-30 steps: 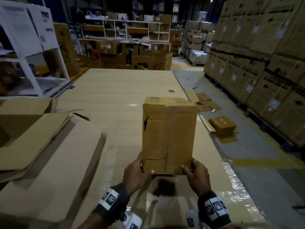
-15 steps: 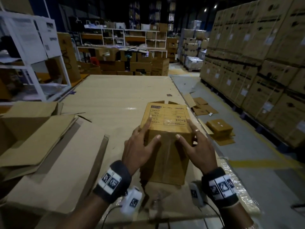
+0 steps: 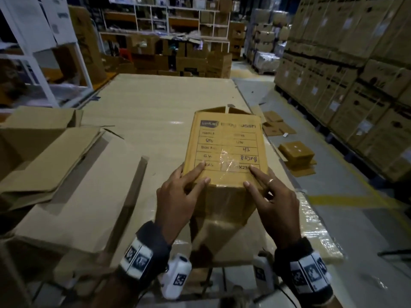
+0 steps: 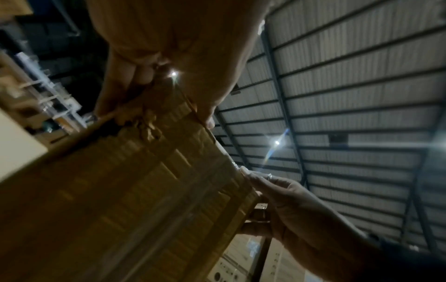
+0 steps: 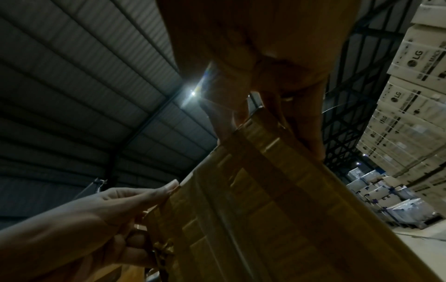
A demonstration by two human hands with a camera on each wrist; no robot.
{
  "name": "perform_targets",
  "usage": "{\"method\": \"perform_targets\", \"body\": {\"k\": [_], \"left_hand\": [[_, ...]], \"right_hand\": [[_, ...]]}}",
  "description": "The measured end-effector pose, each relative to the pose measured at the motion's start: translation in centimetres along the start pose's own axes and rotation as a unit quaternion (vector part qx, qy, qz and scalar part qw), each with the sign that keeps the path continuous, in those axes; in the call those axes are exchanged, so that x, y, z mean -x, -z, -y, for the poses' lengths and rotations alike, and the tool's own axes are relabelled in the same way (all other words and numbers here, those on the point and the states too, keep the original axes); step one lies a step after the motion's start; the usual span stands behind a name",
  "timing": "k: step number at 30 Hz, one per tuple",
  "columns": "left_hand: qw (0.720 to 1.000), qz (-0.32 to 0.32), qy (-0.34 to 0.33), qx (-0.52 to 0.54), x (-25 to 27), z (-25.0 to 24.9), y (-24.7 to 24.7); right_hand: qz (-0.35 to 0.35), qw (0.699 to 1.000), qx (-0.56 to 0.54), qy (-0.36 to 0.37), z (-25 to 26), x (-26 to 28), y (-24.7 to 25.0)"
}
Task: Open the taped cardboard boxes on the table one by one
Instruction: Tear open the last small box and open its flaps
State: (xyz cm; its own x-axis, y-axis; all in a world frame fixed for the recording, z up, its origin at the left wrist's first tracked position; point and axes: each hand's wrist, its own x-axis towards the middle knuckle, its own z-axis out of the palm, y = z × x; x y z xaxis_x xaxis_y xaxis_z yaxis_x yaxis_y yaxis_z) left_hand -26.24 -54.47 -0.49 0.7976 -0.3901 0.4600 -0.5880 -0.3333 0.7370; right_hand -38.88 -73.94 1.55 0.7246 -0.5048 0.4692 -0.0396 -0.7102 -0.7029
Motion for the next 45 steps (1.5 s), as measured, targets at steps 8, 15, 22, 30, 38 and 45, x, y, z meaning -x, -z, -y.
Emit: {"method": "perform_targets", "body": {"k": [8, 15, 22, 30, 38, 45], "left_hand": [[0.992, 0.017, -0.013, -0.123, 5.5, -0.9, 0.9], [0.995, 0.02, -0.048, -0.09, 8.2, 1.8, -1.6], [0.995, 0.085, 0.024, -0.052, 9.8, 7.4, -4.7], [0.993, 0.074, 0.065, -0.061, 7.8, 8.0, -4.4], [0.99, -0.071, -0.124, -0.017, 0.4, 2.2, -0.1], [0.969, 0.082, -0.23, -0.037, -7.1, 0.5, 0.6]], "right_hand": [[0.04, 0.998, -0.03, 0.047, -1.2, 3.8, 1.6], [0.088, 0.995, 0.034, 0.02, -3.1, 5.0, 1.4], [0.137, 0.984, 0.09, -0.07, -9.2, 5.7, -3.8], [0.182, 0.967, 0.093, -0.151, -9.7, 4.6, -3.9], [0.031, 0.998, 0.028, 0.041, -1.6, 1.9, -0.1], [0.085, 0.99, 0.062, 0.099, -1.2, 0.0, -1.2]]}}
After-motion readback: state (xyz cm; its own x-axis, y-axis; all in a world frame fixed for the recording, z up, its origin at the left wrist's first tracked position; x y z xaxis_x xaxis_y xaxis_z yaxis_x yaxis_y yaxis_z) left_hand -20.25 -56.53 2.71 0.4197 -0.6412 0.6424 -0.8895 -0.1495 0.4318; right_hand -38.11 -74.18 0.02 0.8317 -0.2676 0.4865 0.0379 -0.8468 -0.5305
